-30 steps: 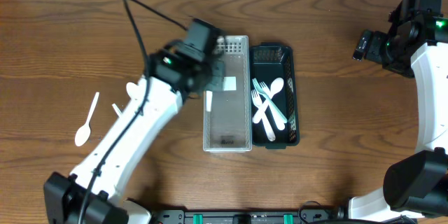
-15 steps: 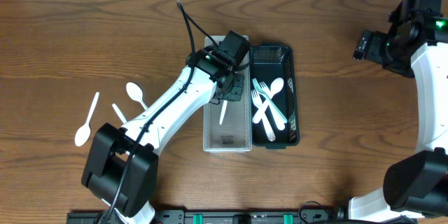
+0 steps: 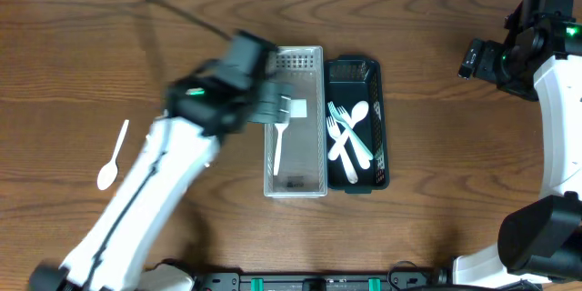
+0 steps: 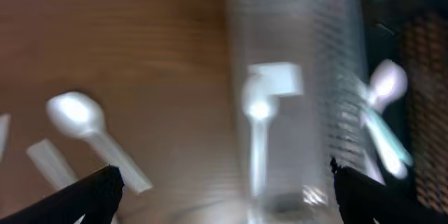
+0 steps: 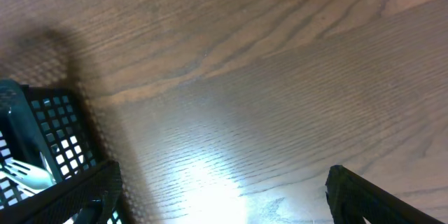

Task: Pack container
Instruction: 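Lower the spoon into the clear basket and open the left gripper, then move the left gripper back over the next white spoon and grasp it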

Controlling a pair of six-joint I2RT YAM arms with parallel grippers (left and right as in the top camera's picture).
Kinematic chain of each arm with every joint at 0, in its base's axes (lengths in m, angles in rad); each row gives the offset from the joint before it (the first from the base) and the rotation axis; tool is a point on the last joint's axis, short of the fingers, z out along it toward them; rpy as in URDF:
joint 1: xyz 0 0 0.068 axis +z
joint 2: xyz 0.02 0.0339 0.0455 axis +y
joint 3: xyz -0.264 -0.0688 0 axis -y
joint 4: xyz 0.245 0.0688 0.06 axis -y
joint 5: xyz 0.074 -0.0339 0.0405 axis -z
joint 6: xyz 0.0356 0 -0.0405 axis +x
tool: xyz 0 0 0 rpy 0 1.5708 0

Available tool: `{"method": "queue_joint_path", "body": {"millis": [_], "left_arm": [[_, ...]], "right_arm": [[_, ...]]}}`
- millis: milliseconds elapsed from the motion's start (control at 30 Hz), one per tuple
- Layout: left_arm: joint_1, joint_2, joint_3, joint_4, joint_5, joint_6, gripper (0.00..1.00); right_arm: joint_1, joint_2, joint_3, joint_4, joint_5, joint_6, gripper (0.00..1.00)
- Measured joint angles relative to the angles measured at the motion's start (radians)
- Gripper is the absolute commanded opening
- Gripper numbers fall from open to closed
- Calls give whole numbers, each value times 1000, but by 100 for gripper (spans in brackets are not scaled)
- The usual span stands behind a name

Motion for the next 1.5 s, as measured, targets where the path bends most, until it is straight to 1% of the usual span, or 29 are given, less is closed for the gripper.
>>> {"method": "queue_joint_path", "body": {"millis": [100, 233, 333, 400, 600, 733, 967, 1100, 1167, 1267, 1300, 1367, 1400, 1433, 1500], "left_arm": [[163, -25, 3, -49, -13, -23, 98], [384, 3, -40, -10, 14, -81, 98], [476, 53, -111, 51, 52, -106, 98], [513, 111, -160, 92, 69, -114, 98], [543, 329, -212, 167, 118, -107, 98], [542, 421, -212, 200, 147, -101, 98], [542, 510, -212, 220, 158, -101, 98], [541, 518, -210, 220, 153, -101, 98], [541, 518, -210, 219, 153, -101, 100], [541, 519, -209, 218, 152, -103, 83], [541, 520, -209, 216, 151, -98, 76], [541, 520, -209, 214, 150, -100, 69], [541, 520, -209, 212, 149, -99, 61], [541, 520, -209, 212, 150, -98, 57], [541, 520, -209, 209, 150, -101, 46]], "right_arm": [[0, 0, 0, 0, 0, 0, 96], [0, 0, 0, 0, 0, 0, 97], [0, 0, 0, 0, 0, 0, 96], [0, 0, 0, -2, 0, 0, 97], [0, 0, 0, -5, 0, 0, 96], [0, 0, 0, -5, 0, 0, 96], [0, 0, 0, -6, 0, 0, 96], [0, 0, 0, -6, 0, 0, 96], [0, 0, 0, -7, 0, 0, 96], [0, 0, 0, -7, 0, 0, 96], [0, 0, 0, -6, 0, 0, 96], [0, 0, 0, -7, 0, 0, 96], [0, 0, 0, -7, 0, 0, 97], [0, 0, 0, -7, 0, 0, 96], [0, 0, 0, -6, 0, 0, 96]]}}
